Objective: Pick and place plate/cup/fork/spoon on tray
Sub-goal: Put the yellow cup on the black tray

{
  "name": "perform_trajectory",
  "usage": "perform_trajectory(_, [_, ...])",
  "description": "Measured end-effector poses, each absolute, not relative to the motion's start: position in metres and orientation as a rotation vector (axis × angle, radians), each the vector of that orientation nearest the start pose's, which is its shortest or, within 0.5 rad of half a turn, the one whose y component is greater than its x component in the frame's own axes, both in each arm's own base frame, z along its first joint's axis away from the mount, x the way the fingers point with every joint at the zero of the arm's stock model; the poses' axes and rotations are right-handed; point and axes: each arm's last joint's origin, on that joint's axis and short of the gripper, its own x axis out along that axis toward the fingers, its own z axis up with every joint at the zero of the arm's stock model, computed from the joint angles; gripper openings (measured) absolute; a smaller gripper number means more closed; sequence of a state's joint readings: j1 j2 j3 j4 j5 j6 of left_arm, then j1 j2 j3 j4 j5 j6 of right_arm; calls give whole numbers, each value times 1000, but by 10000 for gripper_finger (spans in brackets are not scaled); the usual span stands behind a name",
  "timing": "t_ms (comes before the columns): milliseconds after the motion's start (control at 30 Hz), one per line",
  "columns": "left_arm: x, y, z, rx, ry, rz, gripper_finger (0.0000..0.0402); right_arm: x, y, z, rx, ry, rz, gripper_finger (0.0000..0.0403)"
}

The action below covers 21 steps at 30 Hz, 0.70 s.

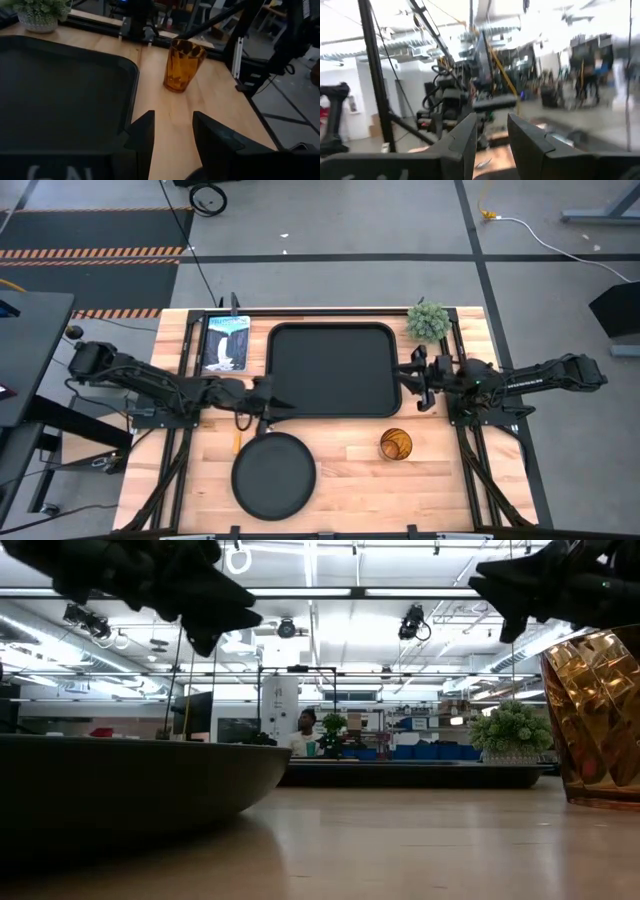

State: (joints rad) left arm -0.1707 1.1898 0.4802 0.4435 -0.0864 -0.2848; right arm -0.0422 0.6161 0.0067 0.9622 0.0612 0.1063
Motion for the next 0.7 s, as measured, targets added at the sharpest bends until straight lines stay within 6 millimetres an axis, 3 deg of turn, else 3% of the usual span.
perform_trajectory(167, [259, -42, 213, -229, 362, -34, 142, 130, -5, 198, 50, -352, -81, 116])
perform_trajectory(367, [281, -44, 213, -215, 462, -14, 142, 136, 3, 188, 84, -200, -119, 116])
perform_trajectory(533, [298, -47, 213, -246, 483, -2, 142, 142, 5, 193, 81, -72, -222, 116])
perform_trajectory(700, [311, -52, 213, -287, 510, 5, 142, 142, 4, 197, 60, -66, -246, 116])
